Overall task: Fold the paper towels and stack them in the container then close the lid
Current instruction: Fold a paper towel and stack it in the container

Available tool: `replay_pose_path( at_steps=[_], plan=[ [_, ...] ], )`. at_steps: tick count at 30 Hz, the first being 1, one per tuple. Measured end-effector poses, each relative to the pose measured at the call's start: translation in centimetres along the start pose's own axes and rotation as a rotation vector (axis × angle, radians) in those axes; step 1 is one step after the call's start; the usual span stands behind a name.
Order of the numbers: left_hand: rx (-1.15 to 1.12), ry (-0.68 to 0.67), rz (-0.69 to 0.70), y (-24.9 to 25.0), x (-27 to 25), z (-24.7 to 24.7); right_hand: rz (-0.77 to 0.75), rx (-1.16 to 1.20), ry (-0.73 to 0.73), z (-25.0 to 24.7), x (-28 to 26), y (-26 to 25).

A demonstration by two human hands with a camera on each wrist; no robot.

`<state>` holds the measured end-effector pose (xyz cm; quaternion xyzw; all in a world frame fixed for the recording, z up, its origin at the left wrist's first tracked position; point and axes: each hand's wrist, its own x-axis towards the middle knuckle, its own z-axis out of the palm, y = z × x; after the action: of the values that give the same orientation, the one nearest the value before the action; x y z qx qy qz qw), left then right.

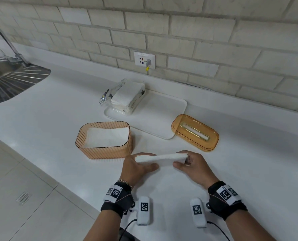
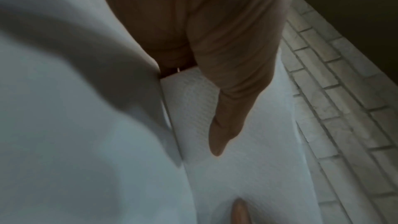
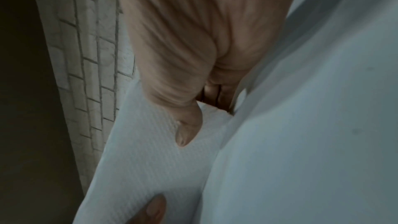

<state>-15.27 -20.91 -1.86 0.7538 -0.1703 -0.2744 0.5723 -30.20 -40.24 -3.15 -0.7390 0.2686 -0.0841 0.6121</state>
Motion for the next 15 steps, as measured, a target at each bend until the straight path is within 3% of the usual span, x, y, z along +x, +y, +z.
replay_pose_path(
  at_steps=[7,15],
  plan=[
    [-0.006,0.005,0.056,0.55,0.11,0.09,-0.028,0.059,0.023,0.05,-0.06,-0.69],
    [0.050,-0.009,-0.017,0.34,0.38,0.16,0.036,-0.063,0.022,-0.02,0.08,-0.83]
  ],
)
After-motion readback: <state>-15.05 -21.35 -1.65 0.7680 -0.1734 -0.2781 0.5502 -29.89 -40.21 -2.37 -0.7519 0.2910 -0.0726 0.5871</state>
